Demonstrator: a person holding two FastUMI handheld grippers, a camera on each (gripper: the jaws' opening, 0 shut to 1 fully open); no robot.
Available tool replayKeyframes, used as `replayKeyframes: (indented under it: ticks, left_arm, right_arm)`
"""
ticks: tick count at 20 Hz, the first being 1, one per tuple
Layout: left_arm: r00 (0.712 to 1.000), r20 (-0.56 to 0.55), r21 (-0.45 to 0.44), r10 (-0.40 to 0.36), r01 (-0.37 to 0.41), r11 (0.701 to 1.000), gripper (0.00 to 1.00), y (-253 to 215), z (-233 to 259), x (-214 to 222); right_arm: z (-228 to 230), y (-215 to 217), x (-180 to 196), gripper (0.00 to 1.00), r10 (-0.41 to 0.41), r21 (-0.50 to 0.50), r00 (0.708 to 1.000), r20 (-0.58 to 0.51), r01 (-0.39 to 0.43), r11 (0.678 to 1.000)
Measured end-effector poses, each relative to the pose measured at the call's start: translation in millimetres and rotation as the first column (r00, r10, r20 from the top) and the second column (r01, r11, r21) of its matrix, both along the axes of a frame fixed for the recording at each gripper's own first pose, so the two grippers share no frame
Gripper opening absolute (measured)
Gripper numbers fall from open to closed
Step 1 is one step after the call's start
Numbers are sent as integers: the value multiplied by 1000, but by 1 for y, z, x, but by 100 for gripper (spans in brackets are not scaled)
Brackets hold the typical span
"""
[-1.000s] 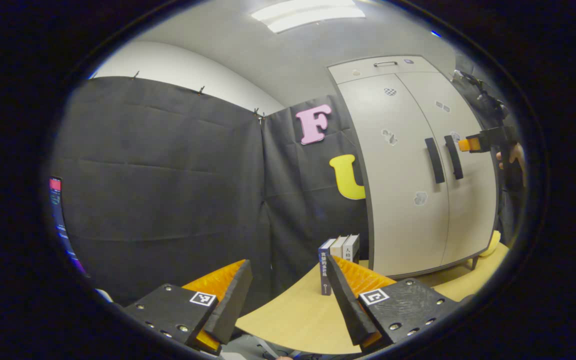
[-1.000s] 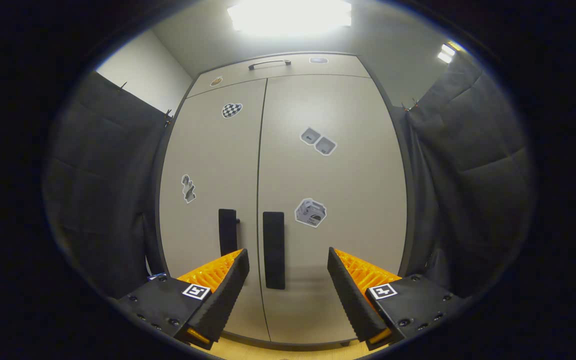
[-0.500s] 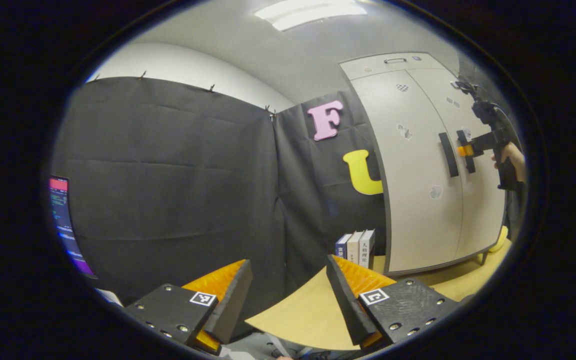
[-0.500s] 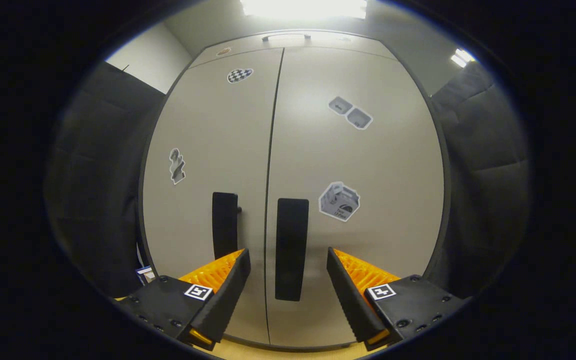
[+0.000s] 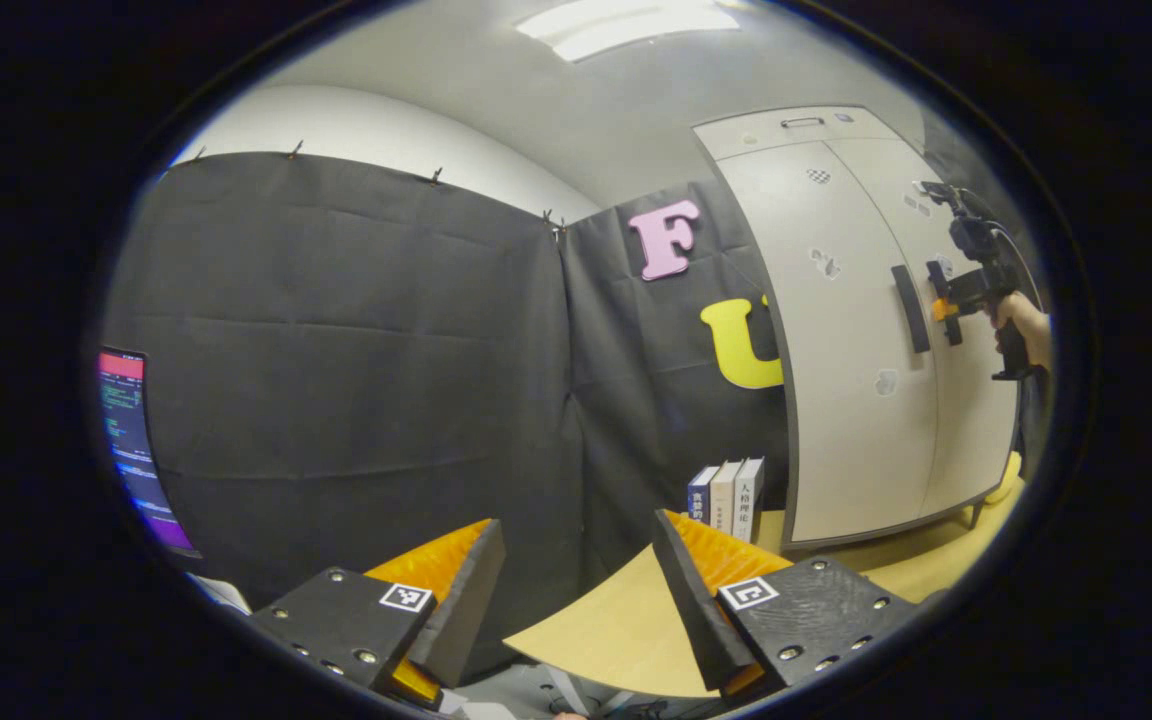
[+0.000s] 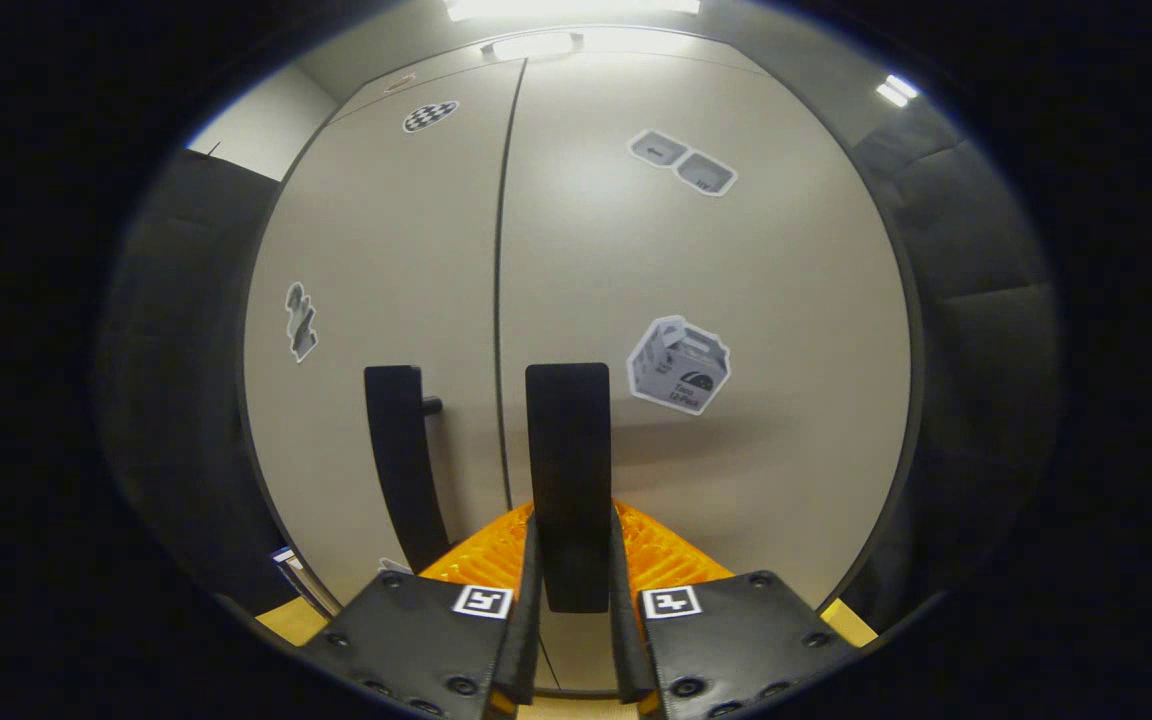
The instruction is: Open the right door of the double-door shoe cabinet with the right hand, and open the left door with the left hand.
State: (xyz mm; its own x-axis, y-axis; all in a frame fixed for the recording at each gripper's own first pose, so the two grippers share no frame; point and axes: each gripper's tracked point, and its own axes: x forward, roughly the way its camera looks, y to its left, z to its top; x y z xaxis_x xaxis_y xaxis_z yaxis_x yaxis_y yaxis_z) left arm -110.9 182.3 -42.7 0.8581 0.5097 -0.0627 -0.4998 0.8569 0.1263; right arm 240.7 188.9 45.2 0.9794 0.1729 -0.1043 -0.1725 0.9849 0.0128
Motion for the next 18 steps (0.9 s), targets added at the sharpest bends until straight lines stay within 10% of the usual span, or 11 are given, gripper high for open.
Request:
replayKeyframes:
  ticks: [5, 18]
  left_arm:
    - [999, 14, 10, -35, 35, 999, 89, -10, 8, 6]
    - [987, 50, 9, -150, 150, 989, 88, -40, 19, 29]
  right_arm:
    - [0, 1, -5, 16, 41, -6, 999, -26, -41, 999]
    - [1, -16, -51, 16, 160, 12, 984, -81, -160, 987]
